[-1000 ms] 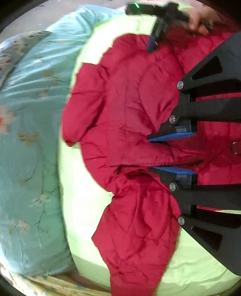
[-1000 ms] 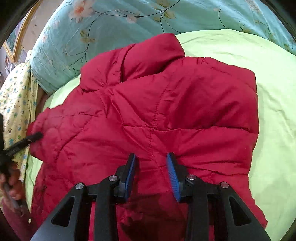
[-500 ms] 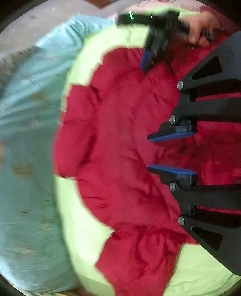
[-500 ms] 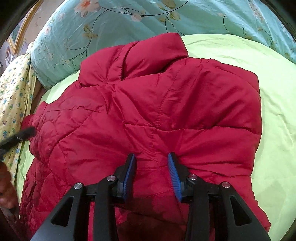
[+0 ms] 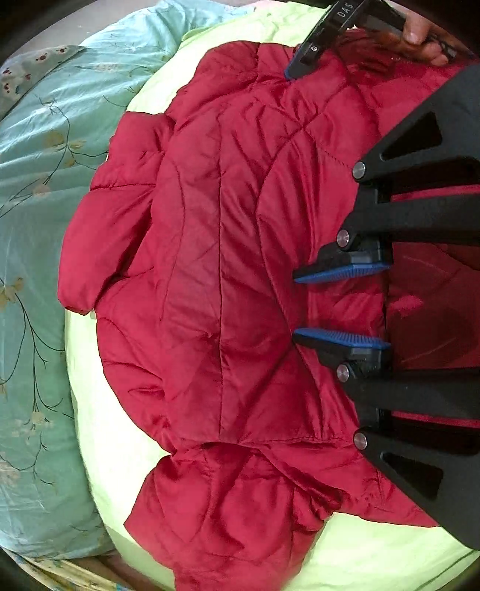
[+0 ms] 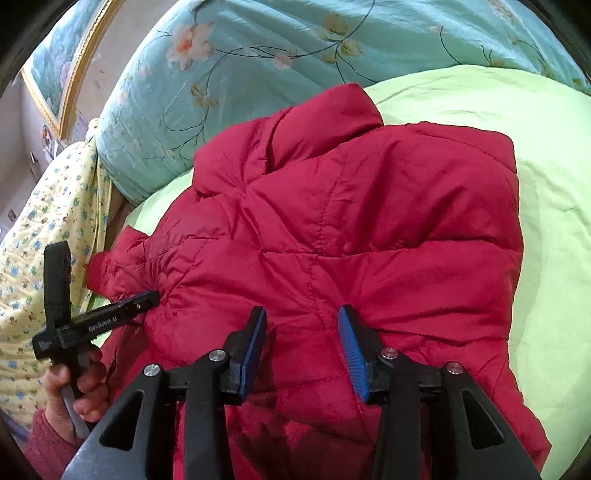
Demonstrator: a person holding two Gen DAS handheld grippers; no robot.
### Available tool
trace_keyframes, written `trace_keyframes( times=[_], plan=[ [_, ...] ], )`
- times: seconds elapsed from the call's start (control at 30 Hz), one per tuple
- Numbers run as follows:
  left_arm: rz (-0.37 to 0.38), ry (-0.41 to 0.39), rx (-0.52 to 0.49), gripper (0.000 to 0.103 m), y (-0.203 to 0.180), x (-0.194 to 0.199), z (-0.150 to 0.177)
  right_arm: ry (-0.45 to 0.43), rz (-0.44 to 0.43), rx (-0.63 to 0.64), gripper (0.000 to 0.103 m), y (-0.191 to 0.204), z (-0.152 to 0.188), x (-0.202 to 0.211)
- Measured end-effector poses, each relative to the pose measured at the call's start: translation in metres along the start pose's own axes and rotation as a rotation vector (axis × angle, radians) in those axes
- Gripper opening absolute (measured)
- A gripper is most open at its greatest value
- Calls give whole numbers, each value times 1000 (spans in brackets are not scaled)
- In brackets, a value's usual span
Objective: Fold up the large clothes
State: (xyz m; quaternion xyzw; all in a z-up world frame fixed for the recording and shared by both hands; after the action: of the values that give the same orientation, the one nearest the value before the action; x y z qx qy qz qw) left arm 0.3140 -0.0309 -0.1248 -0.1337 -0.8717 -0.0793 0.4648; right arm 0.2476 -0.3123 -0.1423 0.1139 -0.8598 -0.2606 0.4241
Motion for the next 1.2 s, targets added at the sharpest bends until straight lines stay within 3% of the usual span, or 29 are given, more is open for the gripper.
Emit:
trace_keyframes(
  times=[0.17,0.33,0.5,0.57,0.77,0.87,1.0,1.2],
  plan=[
    [47,22,38,23,3,-1,1,-7,5,84,54,17,6,-1],
    [42,-3,26,23,3,-2,0,-8,7,67,54,16,6,-1],
    [52,-22,24,23,3,1,5,-32,126,142,56,38,10,15],
    [60,-11,18,23,3,-1,2,-16,129,158,56,55,10,15],
    [133,14,14,23,12,1,-3,44,196,227,54,94,5,-27],
    [201,-25,60,23,25,24,2,122,293,253,60,87,14,-62],
    [196,-78,146,27,60,56,17,109,266,215,61,81,12,-63],
    [188,-79,301,36,124,69,42,95,228,158,62,90,10,-36]
  ],
)
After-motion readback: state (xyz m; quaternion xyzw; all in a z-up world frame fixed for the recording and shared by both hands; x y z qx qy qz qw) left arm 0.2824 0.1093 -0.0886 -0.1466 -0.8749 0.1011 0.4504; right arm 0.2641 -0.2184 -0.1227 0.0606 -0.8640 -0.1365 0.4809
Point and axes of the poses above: each gripper's, at about its wrist camera, not at the fingertips, and x roughly against the way its jaws point, y to its left, z to its underside, the point moved 5 cm from there along -x, roughly the way its jaws point, and after that the axes turned 10 degrees about -x, right-handed, at the moved point
